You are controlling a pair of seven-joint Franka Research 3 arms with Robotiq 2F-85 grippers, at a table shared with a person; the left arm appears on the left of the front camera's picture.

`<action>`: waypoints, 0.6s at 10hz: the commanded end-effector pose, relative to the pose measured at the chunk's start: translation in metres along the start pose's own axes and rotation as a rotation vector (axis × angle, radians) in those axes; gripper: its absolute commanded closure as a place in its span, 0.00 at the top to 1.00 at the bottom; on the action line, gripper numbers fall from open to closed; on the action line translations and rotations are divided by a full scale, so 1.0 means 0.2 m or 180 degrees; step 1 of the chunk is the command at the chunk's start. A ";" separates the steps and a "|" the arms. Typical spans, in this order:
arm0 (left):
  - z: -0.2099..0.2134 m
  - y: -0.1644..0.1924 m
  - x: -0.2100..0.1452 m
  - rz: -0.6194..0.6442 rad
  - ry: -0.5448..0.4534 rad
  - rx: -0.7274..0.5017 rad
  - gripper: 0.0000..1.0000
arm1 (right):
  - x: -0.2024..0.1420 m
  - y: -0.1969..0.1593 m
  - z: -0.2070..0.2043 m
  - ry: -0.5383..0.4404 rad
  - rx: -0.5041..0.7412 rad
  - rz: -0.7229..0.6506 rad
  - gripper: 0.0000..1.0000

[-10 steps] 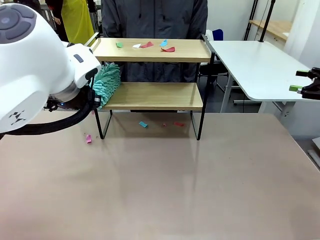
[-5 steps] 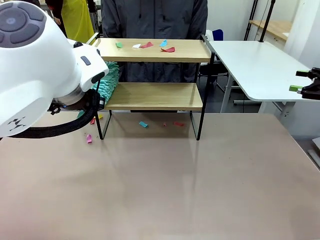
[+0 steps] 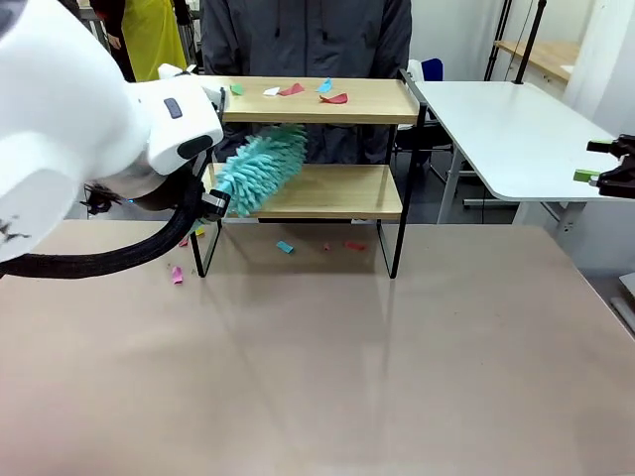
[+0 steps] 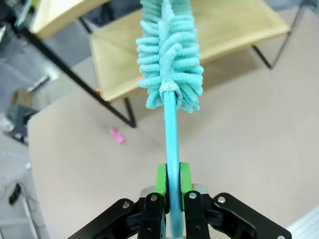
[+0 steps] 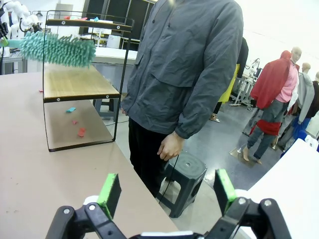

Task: Clean the shelf.
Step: Clean the specific section of the Shelf indicated by the human with the Duster.

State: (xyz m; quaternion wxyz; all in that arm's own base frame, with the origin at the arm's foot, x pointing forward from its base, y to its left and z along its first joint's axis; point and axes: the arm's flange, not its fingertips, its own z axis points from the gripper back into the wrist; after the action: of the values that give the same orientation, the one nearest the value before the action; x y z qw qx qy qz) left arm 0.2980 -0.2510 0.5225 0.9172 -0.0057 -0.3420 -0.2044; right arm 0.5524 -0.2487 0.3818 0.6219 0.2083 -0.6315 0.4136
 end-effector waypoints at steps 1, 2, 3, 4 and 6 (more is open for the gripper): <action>0.15 0.12 -0.04 -0.0530 0.0272 -0.0526 0.13 | 0.04 0.00 0.00 0.0039 0.0002 -0.0039 1.00; 0.22 0.15 -0.05 -0.0731 0.0350 -0.0736 0.13 | 0.04 0.00 0.00 0.0039 0.0002 -0.0039 1.00; 0.30 0.17 -0.07 -0.0949 0.0484 -0.0954 0.13 | 0.04 0.00 0.00 0.0039 0.0002 -0.0039 1.00; 0.40 0.22 -0.09 -0.1054 0.0619 -0.1090 0.13 | 0.04 0.00 0.00 0.0039 0.0002 -0.0039 1.00; 0.58 0.29 -0.17 -0.1300 0.0897 -0.1149 0.13 | 0.04 0.00 0.00 0.0039 0.0002 -0.0039 1.00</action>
State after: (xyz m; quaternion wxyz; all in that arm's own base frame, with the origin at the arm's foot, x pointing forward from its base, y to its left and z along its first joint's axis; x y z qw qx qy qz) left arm 0.2282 -0.1831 0.5820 0.8834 -0.0841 -0.1804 -0.4243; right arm 0.5524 -0.2488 0.3817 0.6219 0.2084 -0.6317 0.4133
